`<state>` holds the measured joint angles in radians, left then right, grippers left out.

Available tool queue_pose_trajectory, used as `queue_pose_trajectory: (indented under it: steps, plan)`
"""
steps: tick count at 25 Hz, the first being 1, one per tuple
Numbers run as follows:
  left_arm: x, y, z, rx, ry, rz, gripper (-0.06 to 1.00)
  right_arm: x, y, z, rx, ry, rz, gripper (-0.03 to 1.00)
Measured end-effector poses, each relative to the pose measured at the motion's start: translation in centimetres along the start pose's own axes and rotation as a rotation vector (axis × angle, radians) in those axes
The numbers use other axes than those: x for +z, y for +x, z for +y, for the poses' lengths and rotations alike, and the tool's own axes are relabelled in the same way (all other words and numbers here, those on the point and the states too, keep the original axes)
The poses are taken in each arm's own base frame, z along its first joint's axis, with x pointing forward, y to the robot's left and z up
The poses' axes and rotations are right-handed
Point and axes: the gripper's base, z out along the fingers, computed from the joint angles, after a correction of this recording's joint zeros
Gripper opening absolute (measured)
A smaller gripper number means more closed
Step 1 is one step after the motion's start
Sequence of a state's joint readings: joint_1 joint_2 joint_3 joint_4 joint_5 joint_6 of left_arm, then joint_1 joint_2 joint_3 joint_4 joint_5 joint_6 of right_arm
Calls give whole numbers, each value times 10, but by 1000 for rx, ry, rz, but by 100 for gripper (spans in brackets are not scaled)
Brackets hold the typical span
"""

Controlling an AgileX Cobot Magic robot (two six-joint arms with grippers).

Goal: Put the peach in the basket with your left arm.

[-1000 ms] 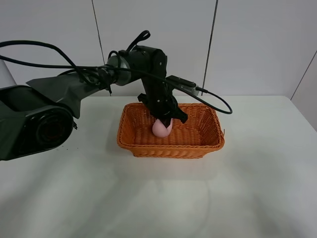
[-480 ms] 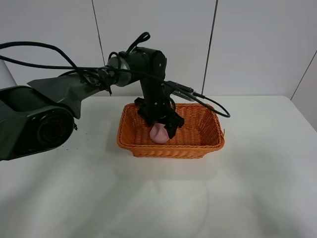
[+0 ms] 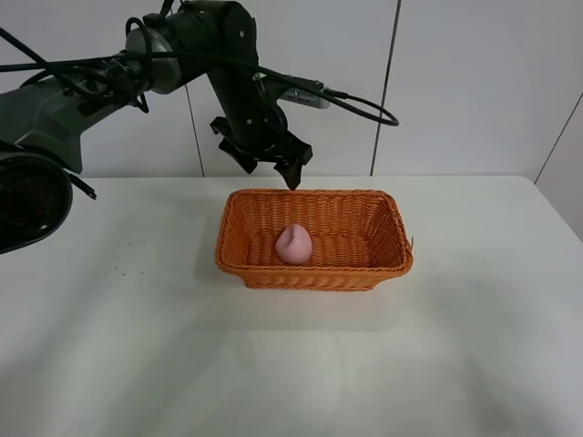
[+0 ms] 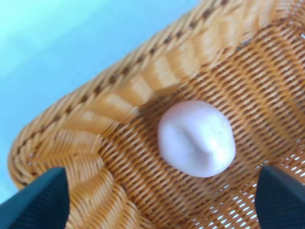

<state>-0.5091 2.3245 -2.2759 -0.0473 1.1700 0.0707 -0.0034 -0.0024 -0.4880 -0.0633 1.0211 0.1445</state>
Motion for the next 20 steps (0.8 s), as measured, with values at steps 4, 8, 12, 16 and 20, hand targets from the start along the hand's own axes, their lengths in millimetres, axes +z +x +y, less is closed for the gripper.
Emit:
queue_pose_trajectory:
  steps: [4,8,12,16,20]
  plan:
    - [12,8,33,-52,-10,45,89,0,0,0,0,0,0,69]
    - [8,22,102,-184,-48,54,88,0,0,0,0,0,0,69]
    - [-3,45,173,-328,-90,44,88,0,0,0,0,0,0,69]
    - [-14,71,226,-445,-122,42,88,0,0,0,0,0,0,69]
    - [-15,90,253,-512,-135,59,88,0,0,0,0,0,0,69]
